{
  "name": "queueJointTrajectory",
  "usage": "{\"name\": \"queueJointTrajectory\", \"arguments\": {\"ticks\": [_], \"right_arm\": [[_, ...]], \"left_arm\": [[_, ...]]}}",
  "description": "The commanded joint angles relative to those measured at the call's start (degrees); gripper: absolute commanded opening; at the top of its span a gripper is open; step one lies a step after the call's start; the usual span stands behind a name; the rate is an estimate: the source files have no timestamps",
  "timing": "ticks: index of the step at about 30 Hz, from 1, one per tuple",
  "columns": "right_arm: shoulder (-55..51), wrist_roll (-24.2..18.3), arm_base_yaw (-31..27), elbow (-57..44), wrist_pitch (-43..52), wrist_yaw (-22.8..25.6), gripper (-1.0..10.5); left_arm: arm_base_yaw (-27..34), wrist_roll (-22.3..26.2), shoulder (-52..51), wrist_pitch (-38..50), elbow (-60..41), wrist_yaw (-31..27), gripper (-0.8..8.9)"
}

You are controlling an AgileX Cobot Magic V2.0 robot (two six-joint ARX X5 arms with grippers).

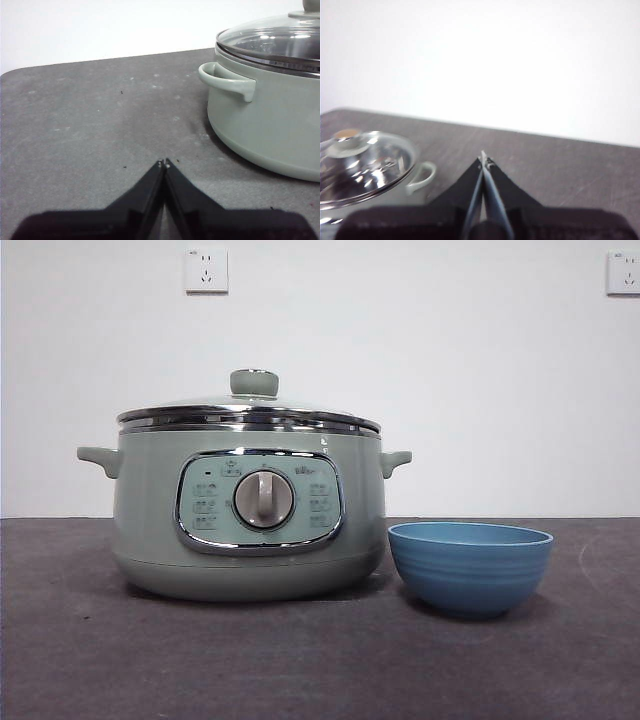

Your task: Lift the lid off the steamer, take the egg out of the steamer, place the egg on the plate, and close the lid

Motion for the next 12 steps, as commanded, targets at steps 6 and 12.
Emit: {"name": "queueJointTrajectory", "arguments": {"ticks": [6, 12], "right_arm": [[-9.6, 1.7, -1.1, -22.4, 18.3, 0.4, 0.0], [-13.5, 4.6, -1.1, -29.8, 19.0, 0.4, 0.0]], "left_arm": [[0.2, -0.3, -0.2, 0.2, -0.8, 0.0, -0.03], [0.2, -0.3, -0.2, 0.2, -0.8, 0.0, -0.03]]}}
